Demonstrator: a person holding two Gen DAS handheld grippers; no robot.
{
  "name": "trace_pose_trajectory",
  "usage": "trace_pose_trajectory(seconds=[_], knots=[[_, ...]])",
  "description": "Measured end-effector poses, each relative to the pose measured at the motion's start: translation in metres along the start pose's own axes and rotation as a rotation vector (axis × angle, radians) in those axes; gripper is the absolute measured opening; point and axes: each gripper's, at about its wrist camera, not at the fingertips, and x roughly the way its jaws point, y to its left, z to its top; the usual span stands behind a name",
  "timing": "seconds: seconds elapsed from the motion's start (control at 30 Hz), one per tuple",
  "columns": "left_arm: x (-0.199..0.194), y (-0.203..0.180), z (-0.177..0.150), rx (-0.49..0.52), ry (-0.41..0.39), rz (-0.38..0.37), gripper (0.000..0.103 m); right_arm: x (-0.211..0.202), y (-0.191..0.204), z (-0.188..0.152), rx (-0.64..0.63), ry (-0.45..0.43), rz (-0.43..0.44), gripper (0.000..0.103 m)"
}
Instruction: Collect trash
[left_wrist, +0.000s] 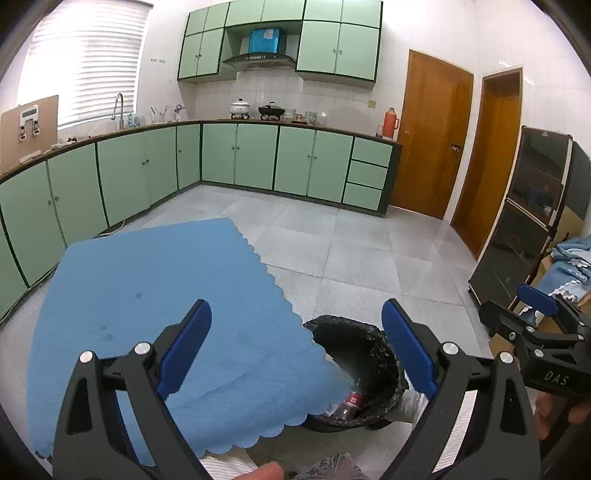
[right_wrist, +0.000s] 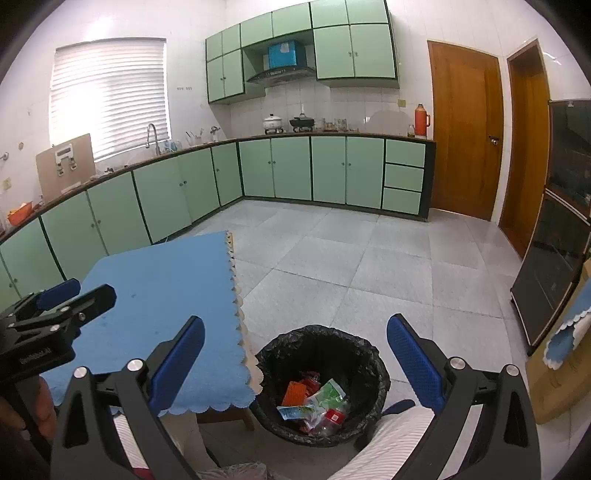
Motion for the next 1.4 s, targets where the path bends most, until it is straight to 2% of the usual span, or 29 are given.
trace_pose_trajectory(seconds=[0.4,1.4], knots=[[-0.014,0.003,-0.01,0.02,-0.035,0.017,0.09,-0.008,0.008,-0.003,-0.006,-0.021,0.025,0.097],[-0.018,0.002,-0.016,0.025,-0.038,0.024,0.09,-0.006,0.008,-0.002,-0.009,-0.021,0.041,0.097]])
